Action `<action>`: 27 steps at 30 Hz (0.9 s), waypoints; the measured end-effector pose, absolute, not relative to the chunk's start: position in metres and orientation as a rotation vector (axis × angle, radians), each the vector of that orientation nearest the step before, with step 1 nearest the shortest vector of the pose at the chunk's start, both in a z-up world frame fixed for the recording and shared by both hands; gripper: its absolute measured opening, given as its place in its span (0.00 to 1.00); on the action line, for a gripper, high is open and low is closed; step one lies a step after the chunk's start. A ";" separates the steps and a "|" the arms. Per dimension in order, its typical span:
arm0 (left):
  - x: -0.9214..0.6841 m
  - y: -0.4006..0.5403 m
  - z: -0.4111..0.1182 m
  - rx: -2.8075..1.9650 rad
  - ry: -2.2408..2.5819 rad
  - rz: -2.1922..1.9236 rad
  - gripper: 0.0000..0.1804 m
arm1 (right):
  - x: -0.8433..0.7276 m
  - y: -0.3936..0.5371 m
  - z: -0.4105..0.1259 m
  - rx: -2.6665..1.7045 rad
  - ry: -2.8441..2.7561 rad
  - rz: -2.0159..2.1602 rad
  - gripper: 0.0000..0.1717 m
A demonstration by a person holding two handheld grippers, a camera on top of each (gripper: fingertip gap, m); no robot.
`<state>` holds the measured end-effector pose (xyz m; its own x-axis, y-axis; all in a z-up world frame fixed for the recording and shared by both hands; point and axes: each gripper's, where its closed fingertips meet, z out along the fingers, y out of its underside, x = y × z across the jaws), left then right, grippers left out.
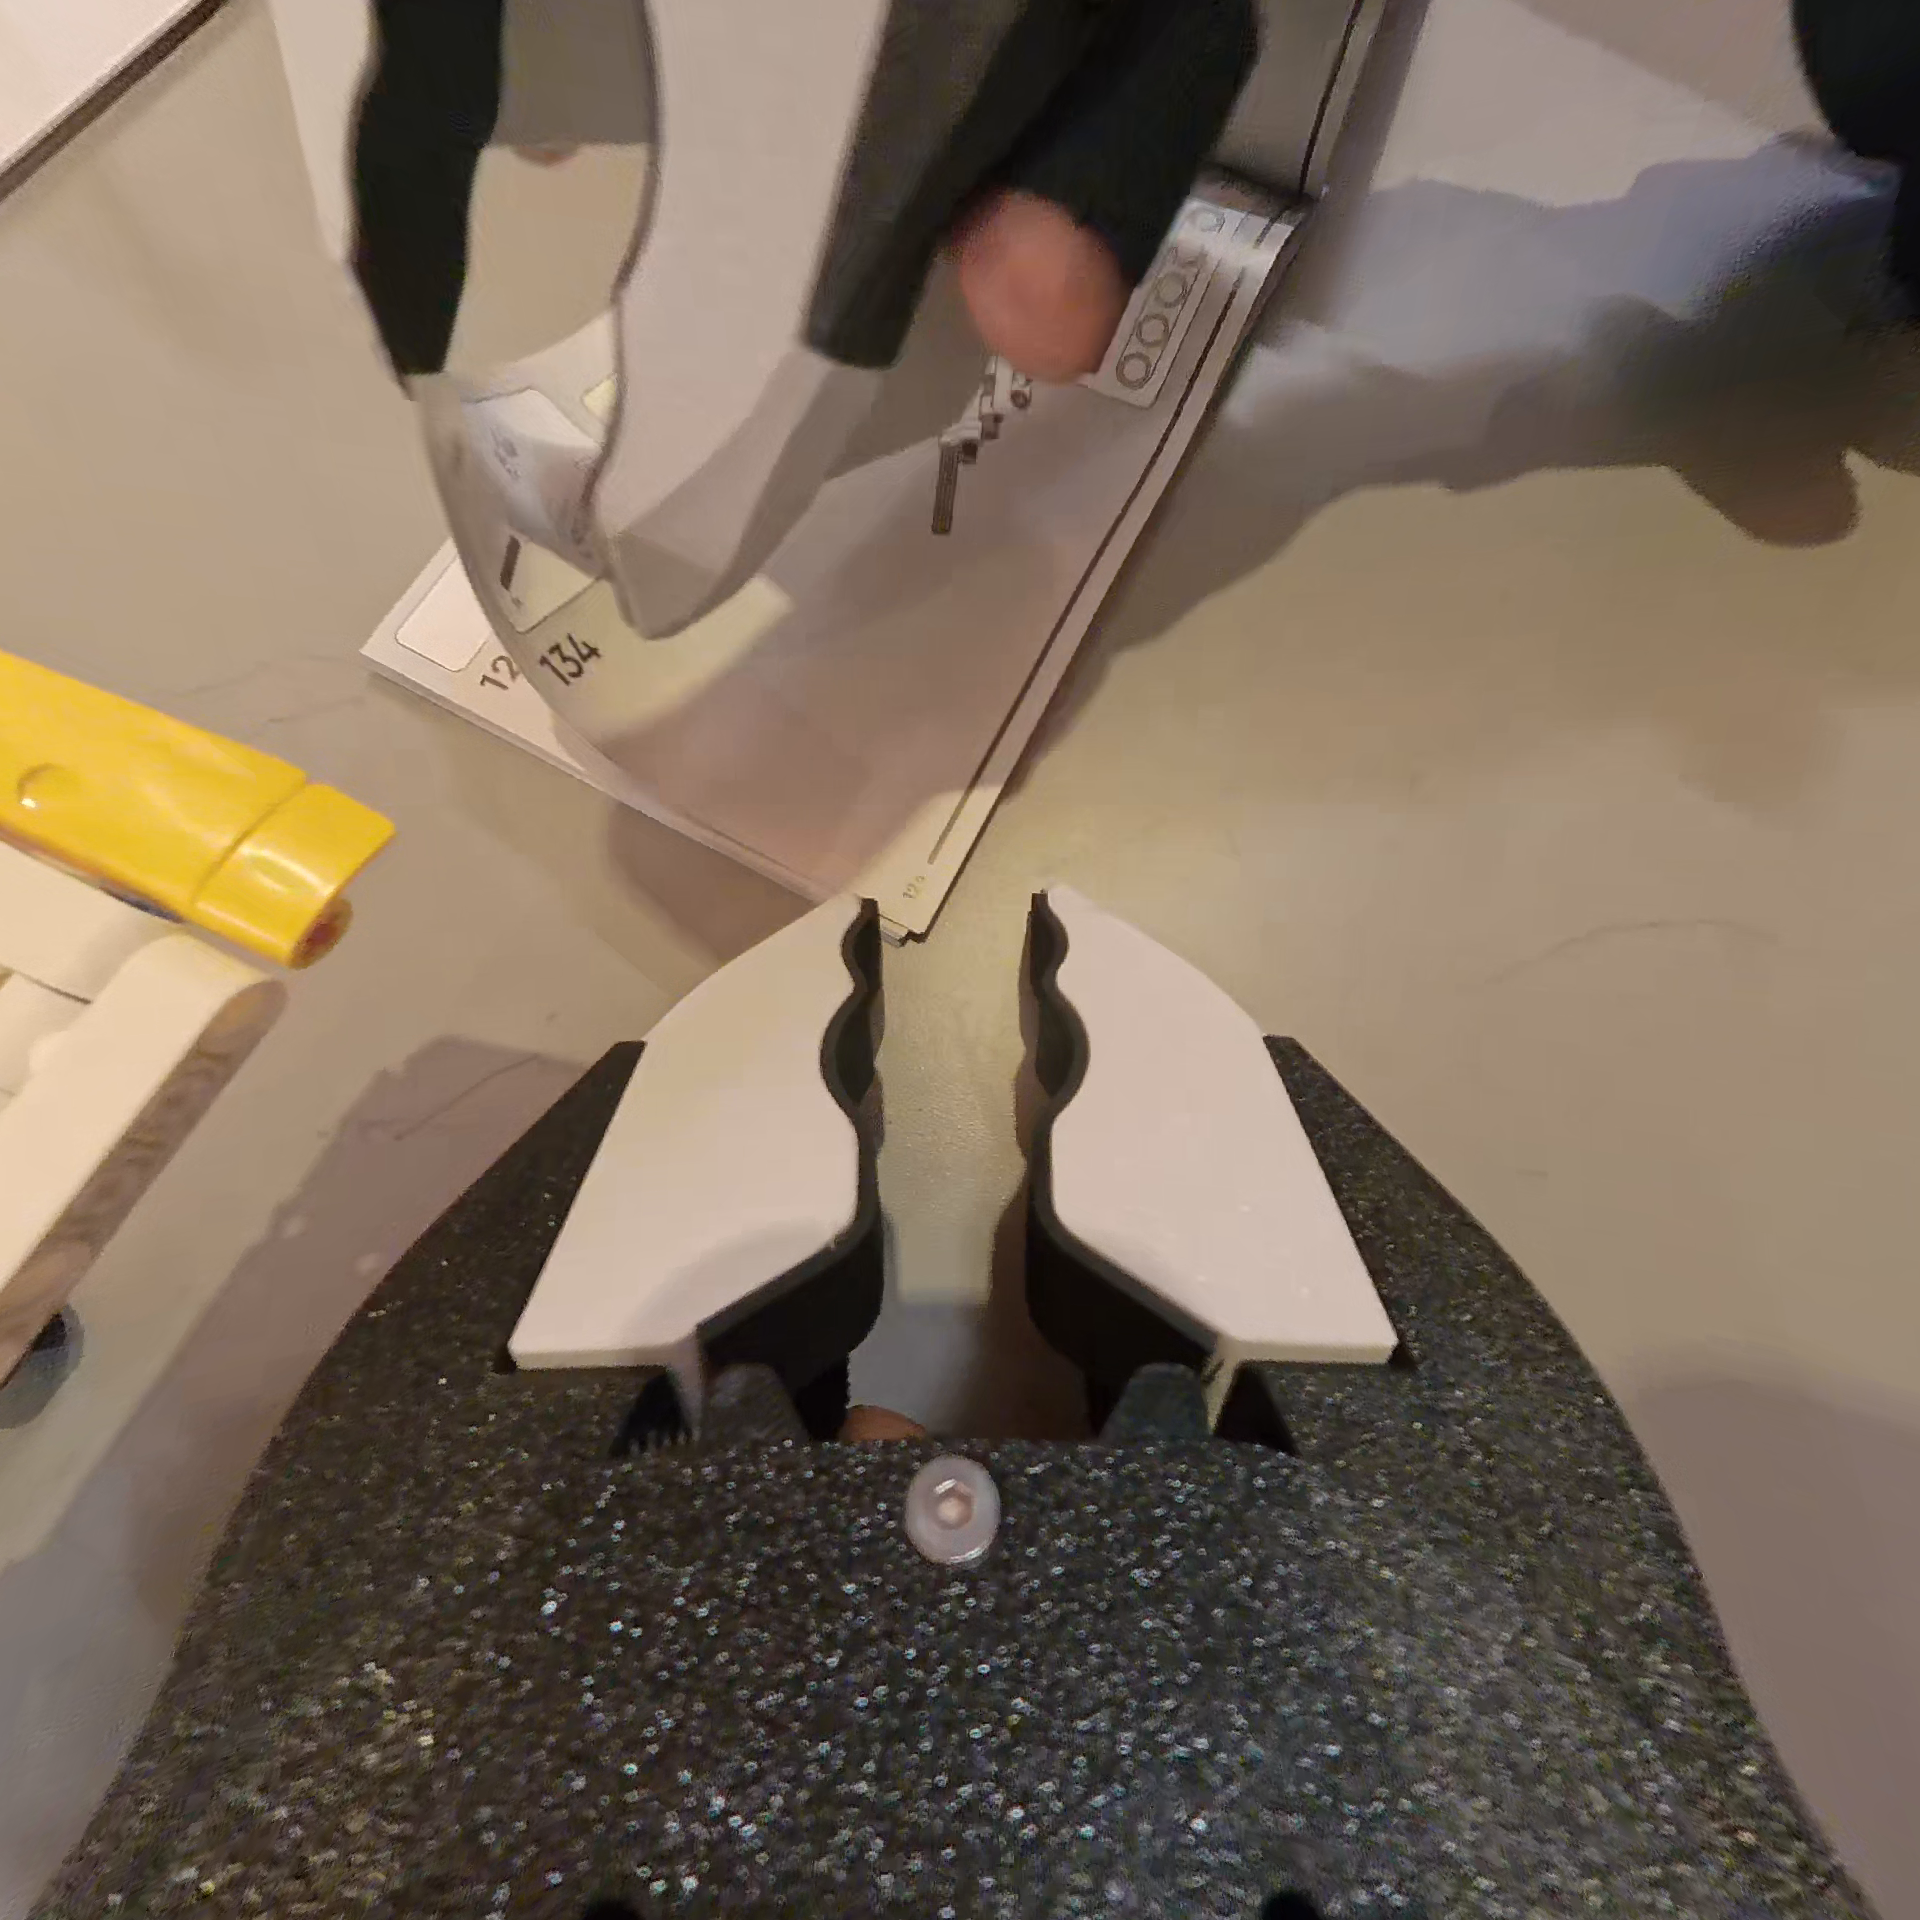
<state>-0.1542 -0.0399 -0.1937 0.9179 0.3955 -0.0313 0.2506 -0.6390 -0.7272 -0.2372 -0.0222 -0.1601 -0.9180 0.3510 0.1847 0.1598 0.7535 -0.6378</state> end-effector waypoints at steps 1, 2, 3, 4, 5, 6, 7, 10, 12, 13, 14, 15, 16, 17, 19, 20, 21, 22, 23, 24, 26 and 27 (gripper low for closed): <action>-0.154 -0.040 -0.194 -2.294 -0.456 0.241 0.16 | -0.231 -0.020 -0.161 -0.364 -2.671 0.902 0.29; -0.154 -0.040 -0.194 -2.294 -0.455 0.240 0.16 | -0.223 -0.019 -0.162 -0.322 -2.687 0.878 0.29; -0.154 -0.040 -0.194 -2.294 -0.455 0.238 0.16 | -0.214 -0.019 -0.164 -0.272 -2.701 0.858 0.30; -0.154 -0.040 -0.194 -2.294 -0.455 0.236 0.16 | -0.205 -0.019 -0.167 -0.220 -2.711 0.846 0.31; -0.154 -0.040 -0.194 -2.293 -0.455 0.233 0.16 | -0.197 -0.020 -0.170 -0.174 -2.721 0.838 0.31; -0.154 -0.040 -0.194 -2.293 -0.456 0.232 0.16 | -0.188 -0.021 -0.174 -0.137 -2.735 0.832 0.31; -0.154 -0.040 -0.194 -2.292 -0.457 0.230 0.16 | -0.181 -0.022 -0.178 -0.103 -2.747 0.827 0.31; -0.154 -0.040 -0.194 -2.293 -0.456 0.232 0.16 | -0.173 -0.023 -0.186 -0.069 -2.728 0.822 0.31; -0.154 -0.040 -0.194 -2.294 -0.454 0.236 0.16 | -0.175 -0.025 -0.187 -0.103 -2.699 0.847 0.31; -0.154 -0.040 -0.194 -2.295 -0.452 0.238 0.16 | -0.177 -0.025 -0.188 -0.113 -2.687 0.856 0.30; -0.154 -0.040 -0.194 -2.295 -0.450 0.240 0.16 | -0.178 -0.026 -0.189 -0.115 -2.681 0.858 0.30; -0.153 -0.040 -0.194 -2.296 -0.448 0.241 0.16 | -0.178 -0.026 -0.189 -0.115 -2.679 0.863 0.29; -0.153 -0.040 -0.194 -2.297 -0.446 0.241 0.17 | -0.178 -0.027 -0.190 -0.117 -2.683 0.876 0.28; -0.153 -0.040 -0.194 -2.297 -0.446 0.241 0.17 | -0.177 -0.028 -0.190 -0.121 -2.690 0.887 0.28; -0.153 -0.040 -0.194 -2.296 -0.447 0.237 0.17 | -0.175 -0.029 -0.191 -0.123 -2.707 0.903 0.25; -0.153 -0.040 -0.194 -2.295 -0.448 0.235 0.17 | -0.174 -0.029 -0.192 -0.123 -2.718 0.903 0.23; -0.153 -0.040 -0.194 -2.295 -0.448 0.234 0.17 | -0.172 -0.028 -0.192 -0.122 -2.731 0.900 0.21; -0.153 -0.040 -0.194 -2.294 -0.448 0.234 0.17 | -0.171 -0.027 -0.193 -0.123 -2.741 0.896 0.19; -0.153 -0.040 -0.194 -2.294 -0.448 0.234 0.17 | -0.171 -0.026 -0.193 -0.129 -2.750 0.893 0.18; -0.153 -0.040 -0.194 -2.294 -0.448 0.233 0.17 | -0.170 -0.024 -0.194 -0.135 -2.761 0.890 0.17; -0.153 -0.040 -0.193 -2.293 -0.449 0.231 0.17 | -0.169 -0.022 -0.194 -0.143 -2.777 0.884 0.14; -0.153 -0.040 -0.193 -2.292 -0.449 0.229 0.17 | -0.168 -0.021 -0.195 -0.147 -2.783 0.881 0.13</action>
<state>-0.1530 -0.0396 -0.1933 0.9215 0.3875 -0.0259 0.2480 -0.6384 -0.7286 -0.1685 -0.0215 -0.1946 -0.9711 0.1602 0.1768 0.0293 0.8153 -0.5783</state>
